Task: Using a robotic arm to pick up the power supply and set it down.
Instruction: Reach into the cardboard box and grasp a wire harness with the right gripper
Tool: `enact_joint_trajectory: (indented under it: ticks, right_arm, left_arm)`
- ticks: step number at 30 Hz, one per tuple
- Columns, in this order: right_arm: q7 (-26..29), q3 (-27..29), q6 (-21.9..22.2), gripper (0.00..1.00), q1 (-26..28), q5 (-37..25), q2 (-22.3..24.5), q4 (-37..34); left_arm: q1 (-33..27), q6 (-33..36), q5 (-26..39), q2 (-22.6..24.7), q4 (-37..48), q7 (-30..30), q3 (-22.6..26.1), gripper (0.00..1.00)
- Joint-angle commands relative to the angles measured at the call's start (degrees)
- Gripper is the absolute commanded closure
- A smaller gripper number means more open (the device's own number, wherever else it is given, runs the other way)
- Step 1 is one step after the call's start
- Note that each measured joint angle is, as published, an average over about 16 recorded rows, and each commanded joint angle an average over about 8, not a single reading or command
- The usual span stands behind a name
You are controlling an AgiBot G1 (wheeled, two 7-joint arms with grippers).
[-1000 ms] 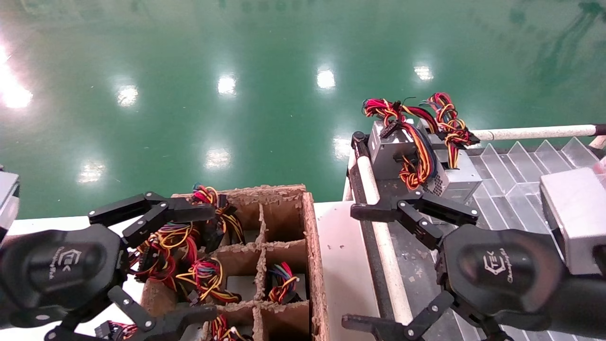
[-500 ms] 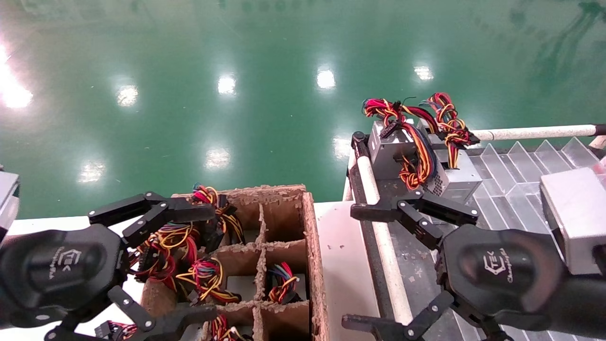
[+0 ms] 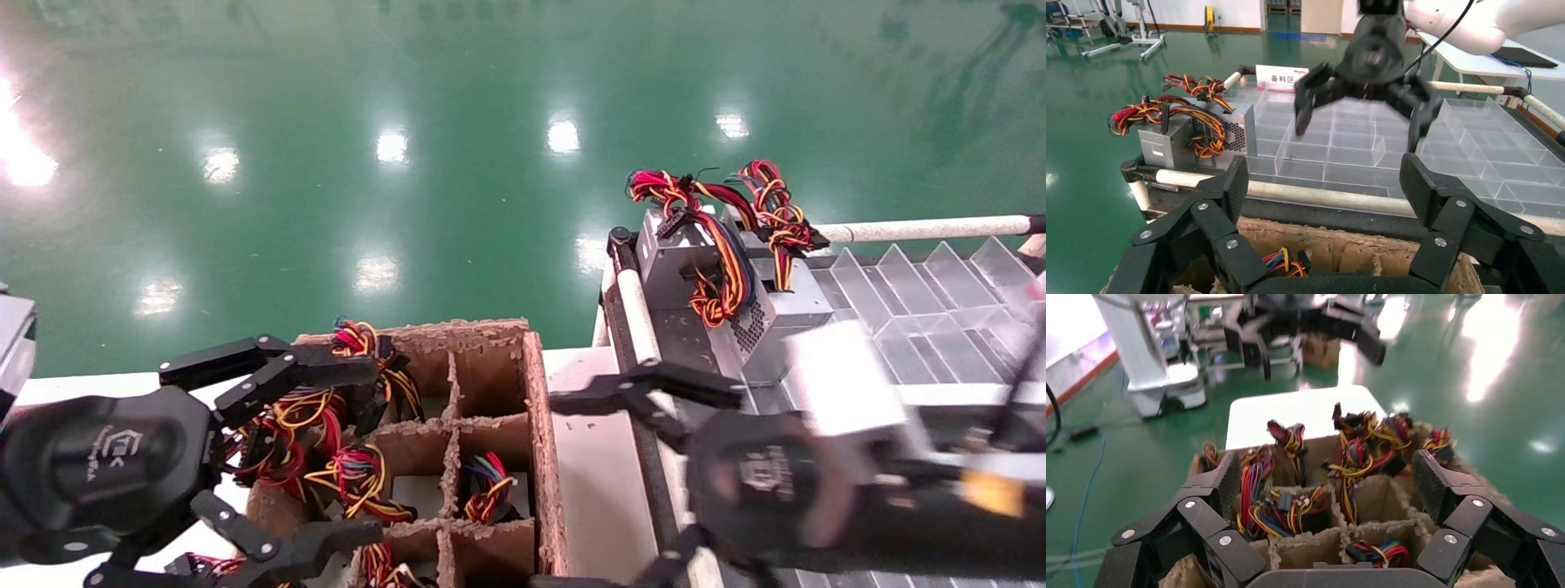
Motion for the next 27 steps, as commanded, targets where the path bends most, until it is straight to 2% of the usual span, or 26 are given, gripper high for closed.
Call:
enact_joint_trajectory:
  ticks: [1,9,12,17,19,21,27]
  right_arm:
    - [1.1,-1.4,0.1,0.0,1.8,-2.4,-1.1,0.3]
    - [1.1,-8.3,-0.9,0.02,10.4,-13.8,-9.7,-8.9]
    - [-0.3,-10.2,-1.5,0.22,12.9,-16.8,-12.8,-13.7]
    - [-3.2,-13.2,-2.4,0.8,16.3,-21.2,-17.3,-21.6]
    - [-4.3,-14.1,-2.7,0.94,17.6,-22.6,-18.7,-24.5]
    - [-5.4,-15.0,-3.0,1.0,18.7,-23.8,-19.8,-26.8]
    - [-8.0,-17.0,-3.3,1.0,20.8,-26.3,-22.3,-31.5]
  left_arm:
    - [0.0,0.0,0.0,0.0,0.0,0.0,0.0,1.0]
    - [0.0,0.0,0.0,0.0,0.0,0.0,0.0,1.0]
    - [0.0,0.0,0.0,0.0,0.0,0.0,0.0,1.0]
    - [0.0,0.0,0.0,0.0,0.0,0.0,0.0,1.0]
    - [0.0,0.0,0.0,0.0,0.0,0.0,0.0,1.0]
    - [0.0,0.0,0.0,0.0,0.0,0.0,0.0,1.0]
    - [0.0,0.0,0.0,0.0,0.0,0.0,0.0,1.0]
